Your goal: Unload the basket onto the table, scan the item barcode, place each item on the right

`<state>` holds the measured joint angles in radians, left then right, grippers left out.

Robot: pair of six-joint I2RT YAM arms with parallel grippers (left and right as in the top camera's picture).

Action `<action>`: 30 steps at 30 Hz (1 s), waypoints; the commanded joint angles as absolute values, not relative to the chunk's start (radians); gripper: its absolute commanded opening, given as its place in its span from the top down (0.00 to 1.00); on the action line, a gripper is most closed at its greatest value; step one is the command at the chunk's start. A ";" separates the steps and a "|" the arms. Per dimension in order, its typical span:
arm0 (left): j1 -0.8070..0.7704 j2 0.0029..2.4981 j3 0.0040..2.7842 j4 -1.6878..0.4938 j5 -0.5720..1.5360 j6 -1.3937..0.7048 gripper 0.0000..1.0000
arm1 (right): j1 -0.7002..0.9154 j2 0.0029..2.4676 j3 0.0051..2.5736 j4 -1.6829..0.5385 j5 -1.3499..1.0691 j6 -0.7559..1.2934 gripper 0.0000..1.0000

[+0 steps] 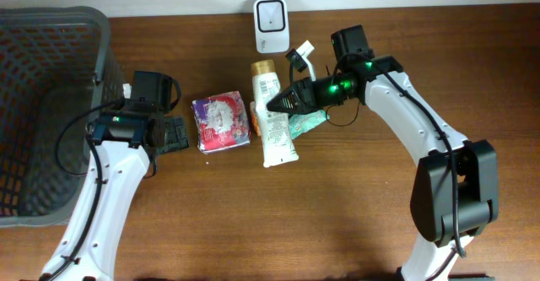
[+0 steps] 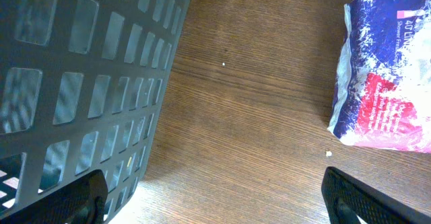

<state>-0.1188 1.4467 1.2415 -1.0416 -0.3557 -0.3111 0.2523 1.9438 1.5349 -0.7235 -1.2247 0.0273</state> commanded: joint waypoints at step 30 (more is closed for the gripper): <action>-0.115 1.444 1.240 -1.040 -0.355 -0.322 0.01 | 0.279 1.924 1.549 -0.900 -0.315 0.228 0.96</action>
<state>-0.1188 1.4467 1.2415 -1.0416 -0.3557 -0.3111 0.2787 1.9442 1.5349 -0.8719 -0.6228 0.1940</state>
